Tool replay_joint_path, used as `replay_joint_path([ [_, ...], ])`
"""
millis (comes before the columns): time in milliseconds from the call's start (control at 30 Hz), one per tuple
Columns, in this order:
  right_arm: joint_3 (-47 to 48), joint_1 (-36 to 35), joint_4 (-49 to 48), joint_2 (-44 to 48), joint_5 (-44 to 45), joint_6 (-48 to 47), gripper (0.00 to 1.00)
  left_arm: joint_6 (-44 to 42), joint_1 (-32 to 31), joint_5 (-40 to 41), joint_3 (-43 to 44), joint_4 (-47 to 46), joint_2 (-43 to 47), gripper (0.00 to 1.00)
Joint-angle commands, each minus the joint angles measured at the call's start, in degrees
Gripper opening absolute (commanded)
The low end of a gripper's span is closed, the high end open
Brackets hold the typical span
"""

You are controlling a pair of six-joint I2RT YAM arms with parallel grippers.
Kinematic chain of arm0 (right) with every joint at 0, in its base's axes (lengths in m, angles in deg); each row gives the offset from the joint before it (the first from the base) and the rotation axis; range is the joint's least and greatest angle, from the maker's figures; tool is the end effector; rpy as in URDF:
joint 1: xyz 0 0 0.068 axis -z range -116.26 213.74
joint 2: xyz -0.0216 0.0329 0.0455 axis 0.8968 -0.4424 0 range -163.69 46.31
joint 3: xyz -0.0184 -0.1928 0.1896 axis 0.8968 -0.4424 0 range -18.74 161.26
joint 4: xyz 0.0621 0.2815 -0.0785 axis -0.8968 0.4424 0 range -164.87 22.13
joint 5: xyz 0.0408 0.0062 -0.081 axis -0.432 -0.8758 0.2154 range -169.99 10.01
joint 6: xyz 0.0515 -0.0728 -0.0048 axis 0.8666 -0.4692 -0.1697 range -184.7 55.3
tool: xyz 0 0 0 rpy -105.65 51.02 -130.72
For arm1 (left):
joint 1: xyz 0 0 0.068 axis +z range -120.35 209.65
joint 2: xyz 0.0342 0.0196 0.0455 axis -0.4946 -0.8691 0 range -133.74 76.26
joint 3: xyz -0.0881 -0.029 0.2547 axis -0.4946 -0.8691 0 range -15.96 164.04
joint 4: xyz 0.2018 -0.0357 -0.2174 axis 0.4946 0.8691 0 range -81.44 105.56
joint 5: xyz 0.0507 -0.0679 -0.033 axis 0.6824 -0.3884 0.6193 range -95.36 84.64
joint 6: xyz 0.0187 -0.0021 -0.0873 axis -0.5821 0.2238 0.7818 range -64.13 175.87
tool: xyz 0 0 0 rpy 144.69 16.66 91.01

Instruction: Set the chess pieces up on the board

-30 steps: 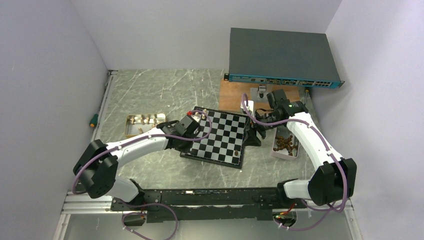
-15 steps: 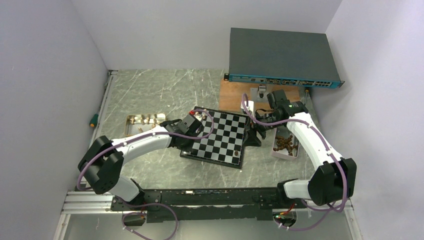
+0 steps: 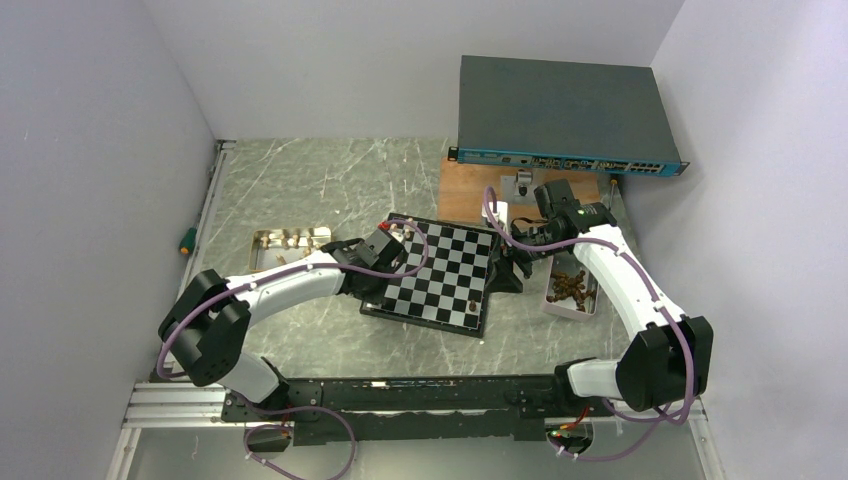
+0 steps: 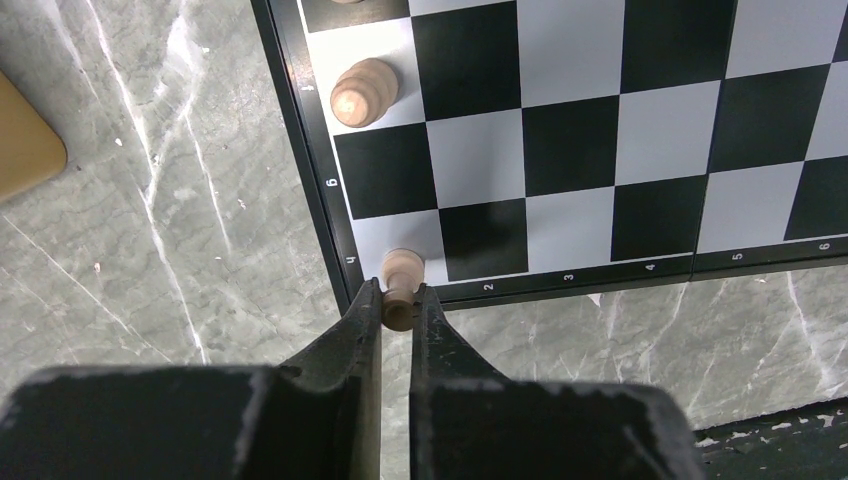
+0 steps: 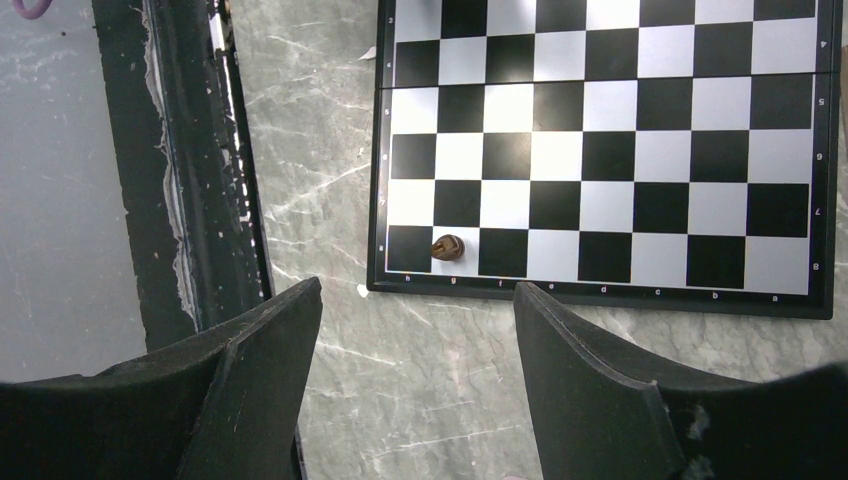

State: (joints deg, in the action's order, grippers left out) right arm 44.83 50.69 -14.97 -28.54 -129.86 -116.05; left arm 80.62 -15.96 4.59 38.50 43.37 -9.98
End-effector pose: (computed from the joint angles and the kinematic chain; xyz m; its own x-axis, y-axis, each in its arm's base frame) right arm 0.2616 0.1233 0.2511 -0.2745 -0.5804 -0.7667 -0.9611 0.1904 0.2000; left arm 0.2455 -0.2311 0.1364 -0.8576 0.2865 -0.4272 0.3268 0.9448 -0.0224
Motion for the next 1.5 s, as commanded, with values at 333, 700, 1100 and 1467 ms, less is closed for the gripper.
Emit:
replay_joint_path([
  [333,0.3,0.5,-1.0,1.2,-2.2,-0.3,0.73,-0.2,0.2,0.6,3.1,-0.6,-1.3,0.16],
  [700,0.5,0.5,-0.9,1.0,-2.3,-0.4,0.73,-0.2,0.2,1.1,4.2,1.0,-0.9,0.32],
  [1100,0.9,0.6,-0.3,0.6,-2.3,-0.7,0.73,-4.1,2.3,-5.4,8.7,2.5,6.9,0.72],
  [1467,1.8,1.1,0.7,0.4,-2.4,-1.0,0.73,-11.8,19.1,-12.2,5.5,-2.2,17.2,0.81],
])
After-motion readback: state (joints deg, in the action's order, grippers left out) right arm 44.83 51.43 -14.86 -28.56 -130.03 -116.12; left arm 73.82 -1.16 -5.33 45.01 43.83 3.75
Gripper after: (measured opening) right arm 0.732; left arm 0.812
